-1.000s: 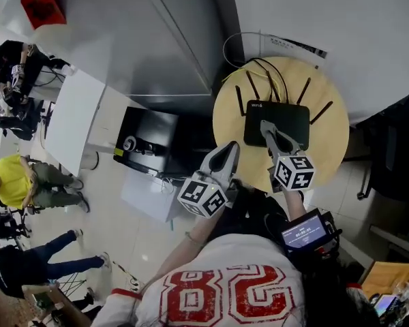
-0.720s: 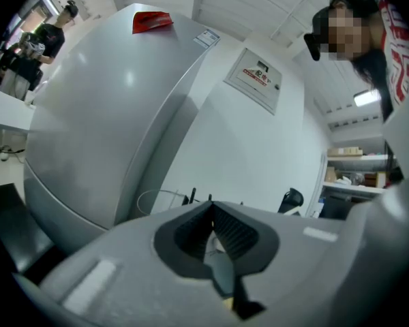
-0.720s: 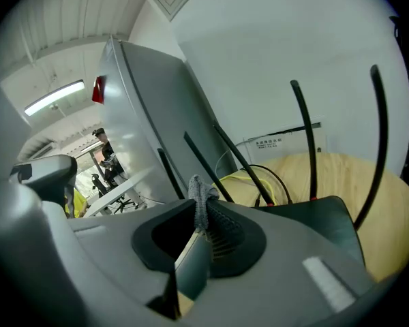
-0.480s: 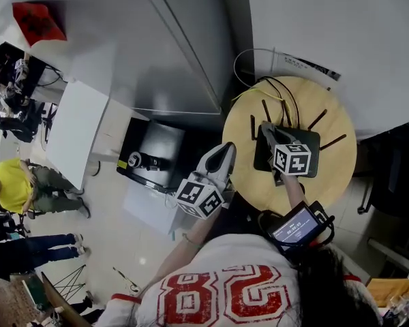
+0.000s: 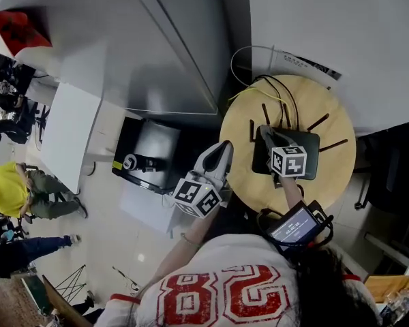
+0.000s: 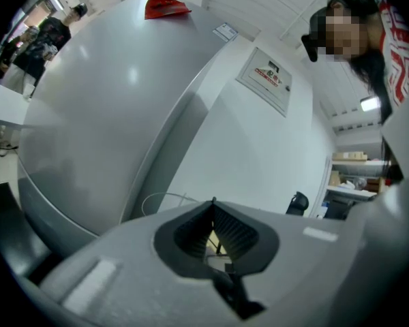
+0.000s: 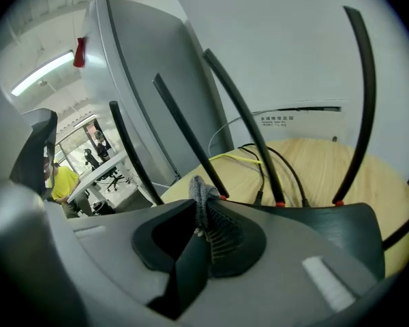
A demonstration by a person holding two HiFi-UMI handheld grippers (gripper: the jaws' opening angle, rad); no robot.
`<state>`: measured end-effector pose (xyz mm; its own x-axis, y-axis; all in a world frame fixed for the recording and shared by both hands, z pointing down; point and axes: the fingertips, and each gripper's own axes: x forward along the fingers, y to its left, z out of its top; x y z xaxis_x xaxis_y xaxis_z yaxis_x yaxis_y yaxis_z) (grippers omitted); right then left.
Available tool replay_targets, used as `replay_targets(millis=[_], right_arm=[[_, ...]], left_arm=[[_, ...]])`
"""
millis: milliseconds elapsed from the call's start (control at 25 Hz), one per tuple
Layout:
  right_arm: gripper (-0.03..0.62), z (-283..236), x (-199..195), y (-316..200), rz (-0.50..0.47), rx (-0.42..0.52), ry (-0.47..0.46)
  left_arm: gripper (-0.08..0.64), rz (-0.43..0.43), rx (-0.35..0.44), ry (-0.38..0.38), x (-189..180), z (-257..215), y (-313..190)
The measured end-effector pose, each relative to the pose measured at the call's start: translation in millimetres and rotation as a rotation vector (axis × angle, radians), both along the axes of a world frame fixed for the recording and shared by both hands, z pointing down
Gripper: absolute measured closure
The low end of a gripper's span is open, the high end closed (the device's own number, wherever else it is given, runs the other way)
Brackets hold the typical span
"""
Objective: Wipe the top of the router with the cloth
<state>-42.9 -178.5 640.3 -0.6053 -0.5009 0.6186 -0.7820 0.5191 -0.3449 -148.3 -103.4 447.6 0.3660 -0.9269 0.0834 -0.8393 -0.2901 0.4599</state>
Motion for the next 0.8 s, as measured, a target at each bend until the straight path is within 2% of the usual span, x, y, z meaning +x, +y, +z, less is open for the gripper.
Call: replay_targets(millis=[240, 560, 800], right_arm=[[0.551, -1, 51, -3, 0.110, 0.003, 0.024], [0.551, 1, 144, -7, 0.288, 0.013, 0.089], [0.551, 1, 179, -5, 0.335, 0.028, 0.142]], left_arm=[[0.565, 0.037, -0.007, 0.014, 15, 2, -6], [0.565, 0.072, -0.003, 0.029, 35, 1, -10], [0.565, 0.070, -0.002, 0.035, 40, 2, -10]])
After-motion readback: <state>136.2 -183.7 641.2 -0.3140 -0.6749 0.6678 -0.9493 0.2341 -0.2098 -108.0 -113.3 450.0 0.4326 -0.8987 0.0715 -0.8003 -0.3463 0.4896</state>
